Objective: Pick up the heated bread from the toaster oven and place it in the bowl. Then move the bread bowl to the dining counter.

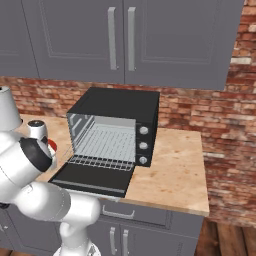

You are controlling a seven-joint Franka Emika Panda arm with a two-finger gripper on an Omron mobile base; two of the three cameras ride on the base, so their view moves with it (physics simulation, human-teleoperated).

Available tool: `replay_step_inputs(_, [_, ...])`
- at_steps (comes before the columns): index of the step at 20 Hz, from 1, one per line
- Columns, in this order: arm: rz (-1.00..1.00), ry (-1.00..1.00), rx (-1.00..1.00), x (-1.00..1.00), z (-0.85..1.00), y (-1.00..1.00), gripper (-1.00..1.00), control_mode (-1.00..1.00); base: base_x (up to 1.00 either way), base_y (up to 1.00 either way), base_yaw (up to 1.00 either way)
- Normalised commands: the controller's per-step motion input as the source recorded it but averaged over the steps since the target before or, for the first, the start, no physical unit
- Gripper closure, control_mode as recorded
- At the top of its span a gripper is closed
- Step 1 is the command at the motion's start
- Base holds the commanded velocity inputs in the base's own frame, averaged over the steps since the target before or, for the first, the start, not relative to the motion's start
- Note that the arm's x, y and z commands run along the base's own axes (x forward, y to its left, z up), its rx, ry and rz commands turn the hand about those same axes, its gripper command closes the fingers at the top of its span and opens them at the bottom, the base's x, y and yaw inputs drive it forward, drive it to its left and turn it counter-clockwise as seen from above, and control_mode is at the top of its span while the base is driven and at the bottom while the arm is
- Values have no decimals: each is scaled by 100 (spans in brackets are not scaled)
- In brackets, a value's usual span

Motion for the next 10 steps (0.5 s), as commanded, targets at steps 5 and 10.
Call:
replay_step_inputs(5, [0,-8,0,-3,11,0,100,-100,0,0,0])
replay_step_inputs(10, [-2,-25,2,-24,74,0,100,-100,0,0,0])
